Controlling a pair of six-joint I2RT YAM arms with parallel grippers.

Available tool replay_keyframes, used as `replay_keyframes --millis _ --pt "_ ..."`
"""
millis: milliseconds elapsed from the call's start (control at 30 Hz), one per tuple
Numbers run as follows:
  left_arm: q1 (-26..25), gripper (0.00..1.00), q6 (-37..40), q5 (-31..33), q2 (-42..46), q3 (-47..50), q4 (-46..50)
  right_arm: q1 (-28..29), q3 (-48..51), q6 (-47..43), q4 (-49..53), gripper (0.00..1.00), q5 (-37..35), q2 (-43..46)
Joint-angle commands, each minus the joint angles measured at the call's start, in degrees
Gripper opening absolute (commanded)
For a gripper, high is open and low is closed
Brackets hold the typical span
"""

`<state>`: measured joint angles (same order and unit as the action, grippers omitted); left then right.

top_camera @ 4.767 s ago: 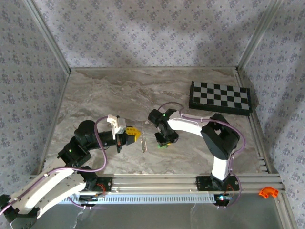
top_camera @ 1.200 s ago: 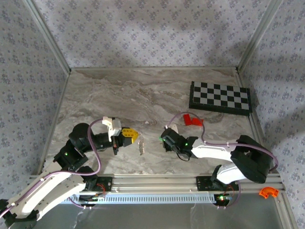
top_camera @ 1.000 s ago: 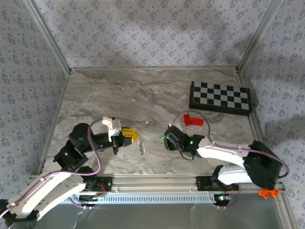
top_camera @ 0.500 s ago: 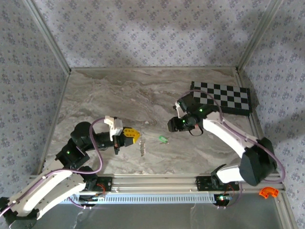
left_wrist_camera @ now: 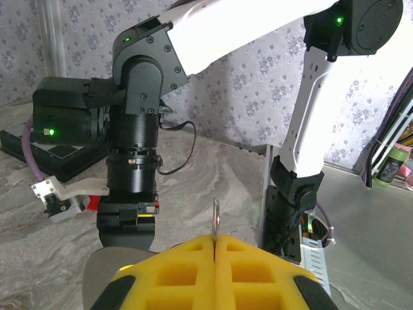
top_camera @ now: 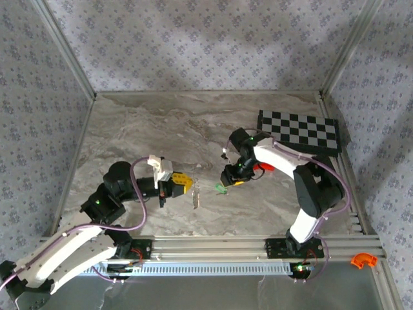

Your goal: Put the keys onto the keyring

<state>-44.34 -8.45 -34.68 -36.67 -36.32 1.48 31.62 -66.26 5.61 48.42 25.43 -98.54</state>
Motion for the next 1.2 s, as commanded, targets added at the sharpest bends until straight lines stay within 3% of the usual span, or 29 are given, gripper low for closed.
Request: replay_keyframes --millis 0,667,1167 --pt "0.4 0.00 0.8 -0.4 -0.7 -3.3 -1.5 -0.1 0.6 -2.3 0.8 0.47 2.7 -1.4" --pt "0.5 0.00 1.1 0.0 -3.4 -5.1 -0.8 1.0 1.5 -2.7 -4.5 0.43 2.0 -8.2" --pt "0.4 0.00 0.6 0.5 -3.4 -5.1 -0.5 1.2 2.4 -3.7 -4.3 0.21 3.2 -8.0"
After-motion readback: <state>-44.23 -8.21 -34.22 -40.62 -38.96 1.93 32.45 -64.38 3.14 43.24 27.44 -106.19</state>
